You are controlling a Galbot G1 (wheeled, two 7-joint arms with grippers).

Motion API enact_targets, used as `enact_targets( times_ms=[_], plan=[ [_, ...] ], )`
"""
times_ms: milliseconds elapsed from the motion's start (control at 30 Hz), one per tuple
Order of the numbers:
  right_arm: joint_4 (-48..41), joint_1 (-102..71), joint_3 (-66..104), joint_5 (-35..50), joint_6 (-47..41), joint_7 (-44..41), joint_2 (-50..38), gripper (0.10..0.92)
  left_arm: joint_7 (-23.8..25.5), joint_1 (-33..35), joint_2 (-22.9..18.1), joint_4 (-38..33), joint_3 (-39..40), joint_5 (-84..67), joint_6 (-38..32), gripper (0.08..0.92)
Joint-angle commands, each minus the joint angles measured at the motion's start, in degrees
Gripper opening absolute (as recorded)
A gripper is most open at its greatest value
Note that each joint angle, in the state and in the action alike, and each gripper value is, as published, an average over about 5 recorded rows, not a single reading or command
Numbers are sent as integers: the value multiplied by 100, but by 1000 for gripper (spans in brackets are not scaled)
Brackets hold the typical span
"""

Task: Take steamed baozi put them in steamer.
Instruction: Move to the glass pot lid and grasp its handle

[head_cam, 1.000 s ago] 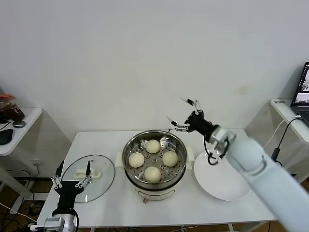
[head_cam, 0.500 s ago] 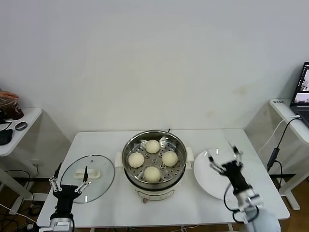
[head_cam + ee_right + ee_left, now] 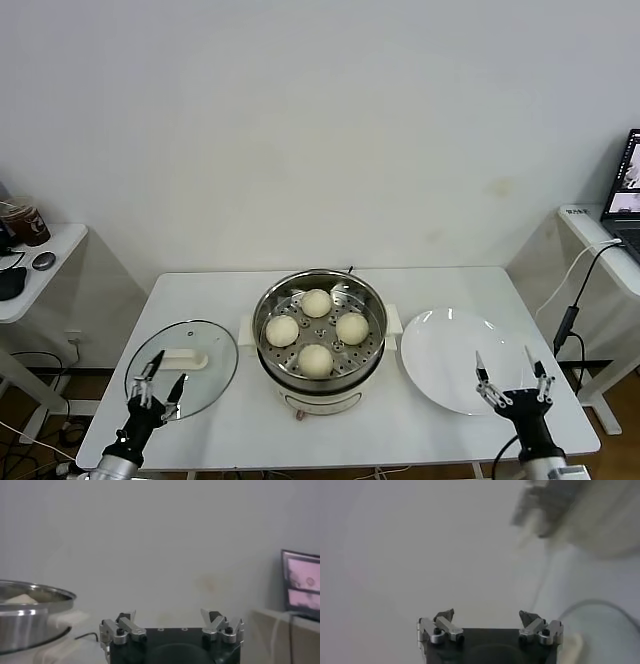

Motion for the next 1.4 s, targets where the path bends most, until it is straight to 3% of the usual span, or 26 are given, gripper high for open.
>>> enact_targets(
  times_ms=[33, 533, 1000, 1200, 1400],
  plan=[
    [198, -453, 266, 127, 11, 56, 238, 823, -55, -995, 428, 1264, 177, 1972, -176, 823],
    [202, -458, 230, 85, 4, 70, 246, 823, 52, -2183, 576, 2295, 487, 1976, -24, 823],
    [192, -452, 167, 29, -2, 55, 247, 823, 19, -2746, 487, 2997, 643, 1939, 6, 822],
    [202, -450, 131, 19, -21, 39, 245, 823, 9, -2803, 457, 3176, 647, 1899, -19, 723],
    [177, -449, 95, -14, -12, 32, 245, 823, -98, -2853, 421, 3366, 640, 1711, -111, 542]
  ],
)
